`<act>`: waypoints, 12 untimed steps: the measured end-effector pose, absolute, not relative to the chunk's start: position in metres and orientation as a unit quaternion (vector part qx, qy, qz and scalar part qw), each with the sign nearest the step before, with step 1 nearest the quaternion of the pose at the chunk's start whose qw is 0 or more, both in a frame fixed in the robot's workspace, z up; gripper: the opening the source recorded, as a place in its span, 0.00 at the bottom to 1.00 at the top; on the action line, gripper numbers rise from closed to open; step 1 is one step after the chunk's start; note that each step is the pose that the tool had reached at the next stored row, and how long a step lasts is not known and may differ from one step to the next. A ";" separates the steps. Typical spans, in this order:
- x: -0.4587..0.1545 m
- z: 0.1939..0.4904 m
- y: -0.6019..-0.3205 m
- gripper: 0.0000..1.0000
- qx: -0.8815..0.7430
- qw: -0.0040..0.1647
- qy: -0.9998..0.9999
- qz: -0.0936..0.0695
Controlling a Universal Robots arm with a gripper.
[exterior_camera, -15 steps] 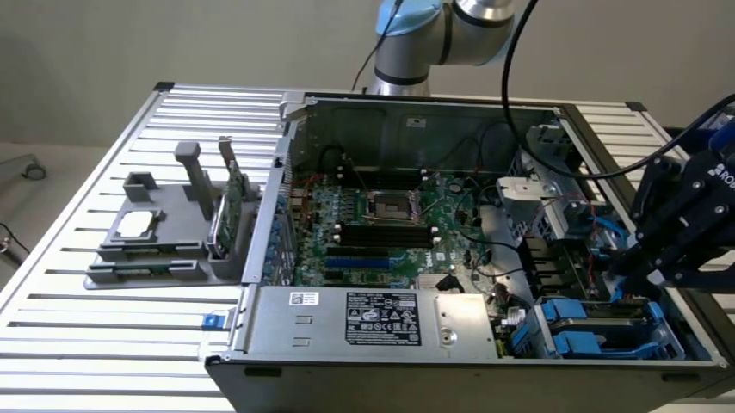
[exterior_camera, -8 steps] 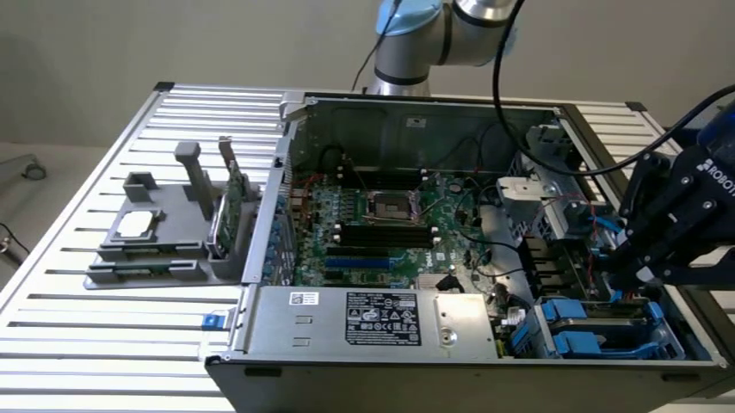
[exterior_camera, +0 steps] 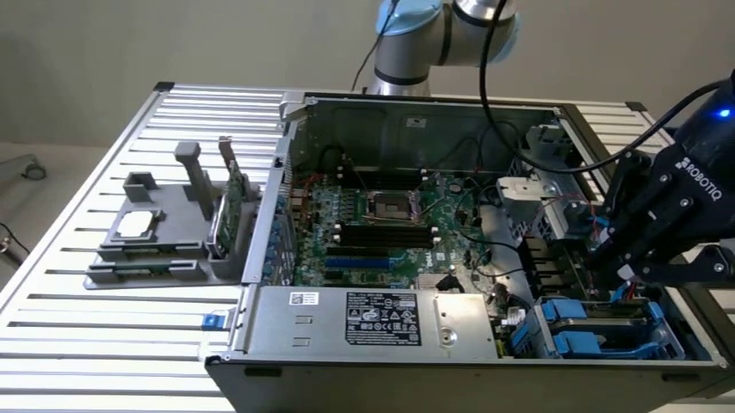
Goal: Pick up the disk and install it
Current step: 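Insert the first disk wire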
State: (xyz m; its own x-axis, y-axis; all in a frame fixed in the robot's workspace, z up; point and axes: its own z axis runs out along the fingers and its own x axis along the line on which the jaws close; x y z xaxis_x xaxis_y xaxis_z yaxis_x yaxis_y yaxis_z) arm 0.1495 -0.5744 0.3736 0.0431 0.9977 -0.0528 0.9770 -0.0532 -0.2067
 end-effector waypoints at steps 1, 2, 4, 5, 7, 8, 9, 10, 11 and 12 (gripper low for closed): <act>0.149 0.374 -0.573 0.26 -0.720 0.057 -0.686 0.091; 0.149 0.374 -0.572 0.26 -0.720 0.057 -0.686 0.091; 0.148 0.374 -0.568 0.26 -0.720 0.057 -0.686 0.091; 0.148 0.374 -0.566 0.26 -0.720 0.057 -0.686 0.091; 0.148 0.374 -0.564 0.26 -0.720 0.057 -0.686 0.091; 0.148 0.374 -0.563 0.26 -0.720 0.057 -0.686 0.091; 0.148 0.374 -0.563 0.26 -0.720 0.057 -0.686 0.091; 0.148 0.374 -0.562 0.26 -0.720 0.057 -0.686 0.091; 0.148 0.374 -0.562 0.26 -0.720 0.057 -0.686 0.091; 0.148 0.374 -0.562 0.26 -0.720 0.057 -0.686 0.091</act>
State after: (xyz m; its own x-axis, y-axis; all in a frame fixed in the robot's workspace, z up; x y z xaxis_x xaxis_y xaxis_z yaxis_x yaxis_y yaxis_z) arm 0.1480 -0.5623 0.3735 0.0432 0.9977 -0.0526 0.9770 -0.0532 -0.2067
